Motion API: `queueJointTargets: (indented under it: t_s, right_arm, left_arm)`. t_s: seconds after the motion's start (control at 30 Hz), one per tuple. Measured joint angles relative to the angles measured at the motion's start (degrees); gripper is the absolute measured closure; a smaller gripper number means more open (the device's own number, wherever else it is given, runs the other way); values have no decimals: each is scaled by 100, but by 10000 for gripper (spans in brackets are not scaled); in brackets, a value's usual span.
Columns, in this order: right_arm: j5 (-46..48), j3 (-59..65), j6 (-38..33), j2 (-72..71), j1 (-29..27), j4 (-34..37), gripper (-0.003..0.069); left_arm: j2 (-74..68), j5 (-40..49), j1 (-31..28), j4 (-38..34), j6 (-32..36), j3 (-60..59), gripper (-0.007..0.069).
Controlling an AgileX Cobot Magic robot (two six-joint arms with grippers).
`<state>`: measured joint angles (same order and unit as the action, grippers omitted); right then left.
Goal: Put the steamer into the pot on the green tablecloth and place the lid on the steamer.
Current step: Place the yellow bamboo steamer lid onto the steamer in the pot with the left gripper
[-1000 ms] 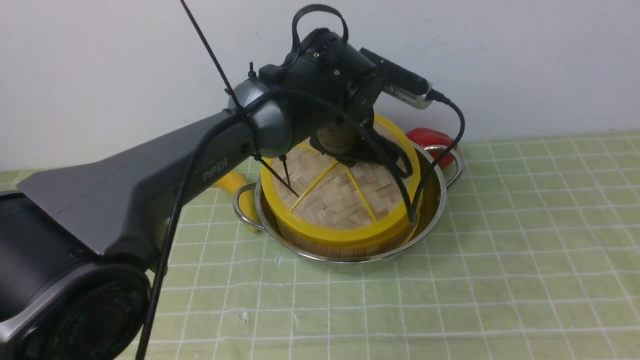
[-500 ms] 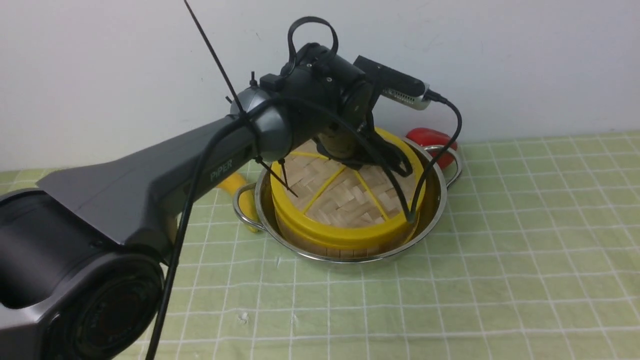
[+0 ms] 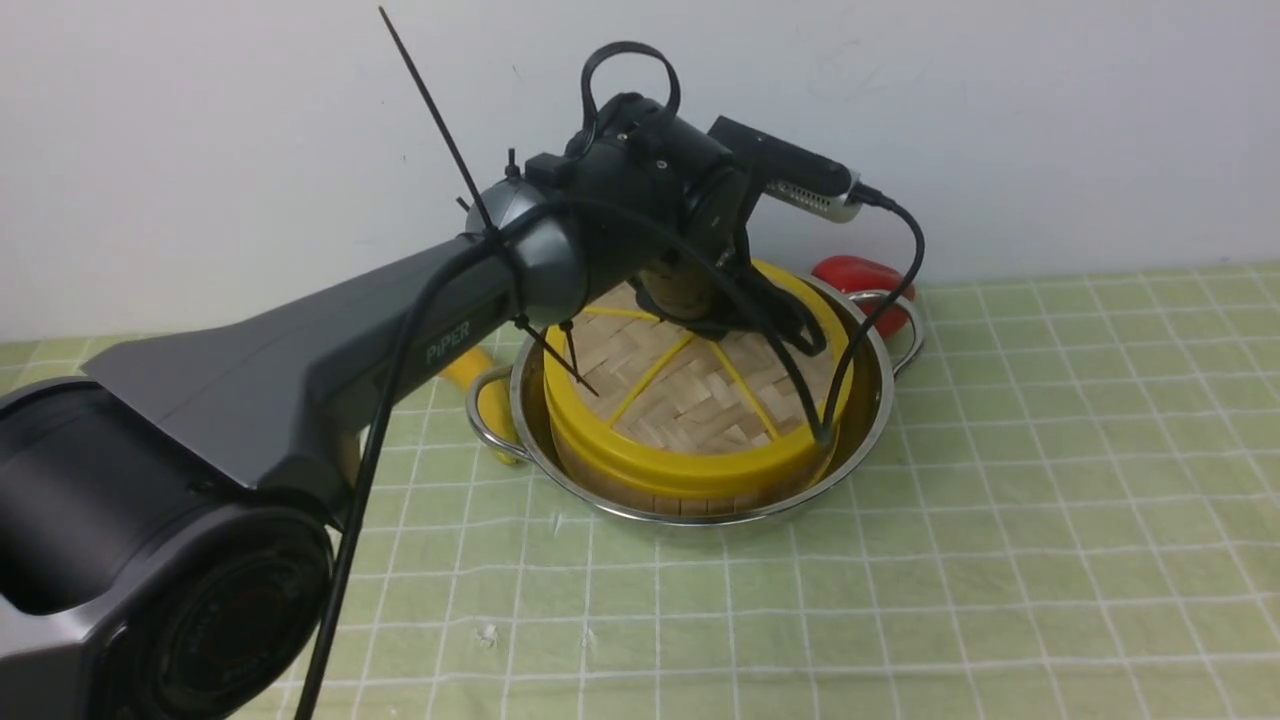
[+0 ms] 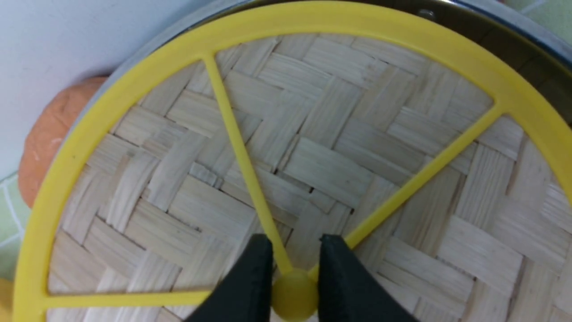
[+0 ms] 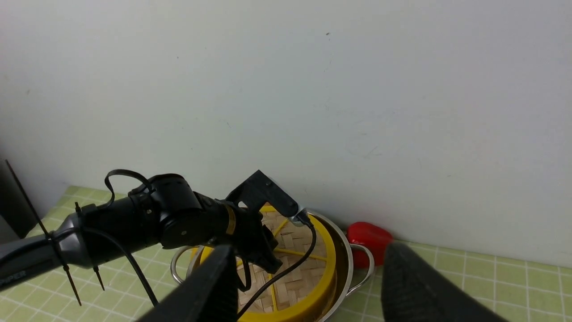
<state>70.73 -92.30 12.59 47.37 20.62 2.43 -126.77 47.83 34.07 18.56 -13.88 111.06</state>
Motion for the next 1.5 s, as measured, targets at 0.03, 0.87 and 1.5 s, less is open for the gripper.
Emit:
queueJointTargets:
  t_s: [0.03,0.87,1.5]
  right_arm:
    - [0,0,0,0,0,0,228]
    - [0,0,24,0,0,-103,228]
    - [-29,216,-247,-126,0,-463,254]
  left_arm:
    - [0,6,0,19,-56,0,503]
    - [0,53,0,74,-206,0,468]
    - [1264,1481,-4,1077,49,0,50]
